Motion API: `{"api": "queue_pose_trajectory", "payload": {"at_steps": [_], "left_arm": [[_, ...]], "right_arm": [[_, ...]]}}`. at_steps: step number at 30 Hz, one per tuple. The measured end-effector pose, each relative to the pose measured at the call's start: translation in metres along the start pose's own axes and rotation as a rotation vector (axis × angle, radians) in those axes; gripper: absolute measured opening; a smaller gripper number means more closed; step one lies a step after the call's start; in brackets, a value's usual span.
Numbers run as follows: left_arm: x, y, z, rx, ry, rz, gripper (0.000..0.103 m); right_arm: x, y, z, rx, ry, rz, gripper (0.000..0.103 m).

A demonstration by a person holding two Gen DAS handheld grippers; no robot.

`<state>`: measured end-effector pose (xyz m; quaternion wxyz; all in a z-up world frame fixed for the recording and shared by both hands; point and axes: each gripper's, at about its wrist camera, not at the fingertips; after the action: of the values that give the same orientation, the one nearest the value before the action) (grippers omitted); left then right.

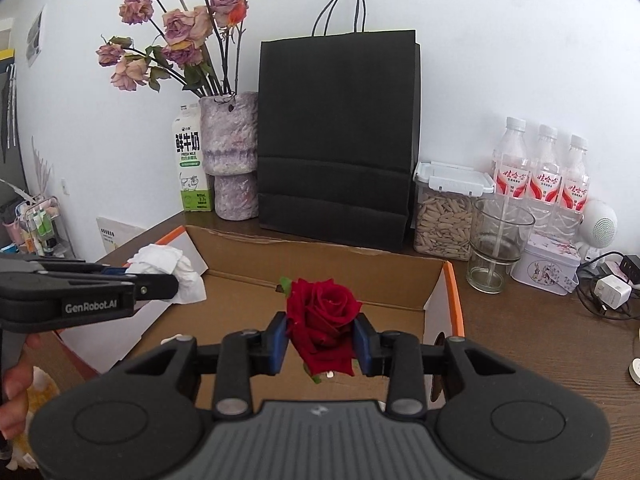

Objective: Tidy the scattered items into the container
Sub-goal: 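Carry the tissue and rose into the cardboard box and open both tools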

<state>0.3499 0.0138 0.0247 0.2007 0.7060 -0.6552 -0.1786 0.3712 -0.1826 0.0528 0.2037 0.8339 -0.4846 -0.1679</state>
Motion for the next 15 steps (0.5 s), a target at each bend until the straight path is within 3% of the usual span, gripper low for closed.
{"api": "queue_pose_trajectory", "payload": {"at_steps": [1, 2, 4, 5, 6, 7, 10, 15], "left_arm": [[0.001, 0.001, 0.0, 0.005, -0.004, -0.006, 0.039], [0.002, 0.003, 0.0, 0.011, -0.007, -0.017, 0.059], [0.003, 0.007, -0.001, 0.036, -0.012, -0.042, 0.078], [0.003, 0.009, -0.002, 0.047, -0.015, -0.05, 0.083], [0.004, 0.012, -0.003, 0.06, -0.018, -0.057, 0.095], [0.004, 0.014, -0.004, 0.071, -0.017, -0.065, 0.103], [0.004, 0.018, -0.006, 0.089, -0.013, -0.086, 0.103], [0.004, 0.02, -0.007, 0.089, -0.006, -0.089, 0.103]], "right_arm": [[0.0, 0.0, 0.0, -0.001, 0.002, 0.005, 0.039], [-0.001, 0.001, 0.0, 0.002, 0.003, 0.008, 0.042], [-0.001, 0.004, -0.002, 0.013, 0.002, 0.019, 0.069], [-0.001, 0.005, -0.002, 0.02, 0.004, 0.026, 0.076], [-0.002, 0.007, -0.003, 0.026, 0.008, 0.037, 0.088], [-0.003, 0.009, -0.004, 0.031, 0.014, 0.048, 0.091], [-0.002, 0.012, -0.006, 0.03, 0.014, 0.07, 0.1], [-0.004, 0.012, -0.005, 0.022, 0.019, 0.073, 0.102]]}}
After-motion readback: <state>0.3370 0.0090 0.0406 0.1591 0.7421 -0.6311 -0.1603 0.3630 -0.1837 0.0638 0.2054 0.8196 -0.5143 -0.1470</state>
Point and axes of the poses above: each gripper's, at about its wrist camera, not at the fingertips, and y roughly against the way its jaws point, x to its right, z to its underside, and after that the axes turned 7 degrees about -z, right-handed
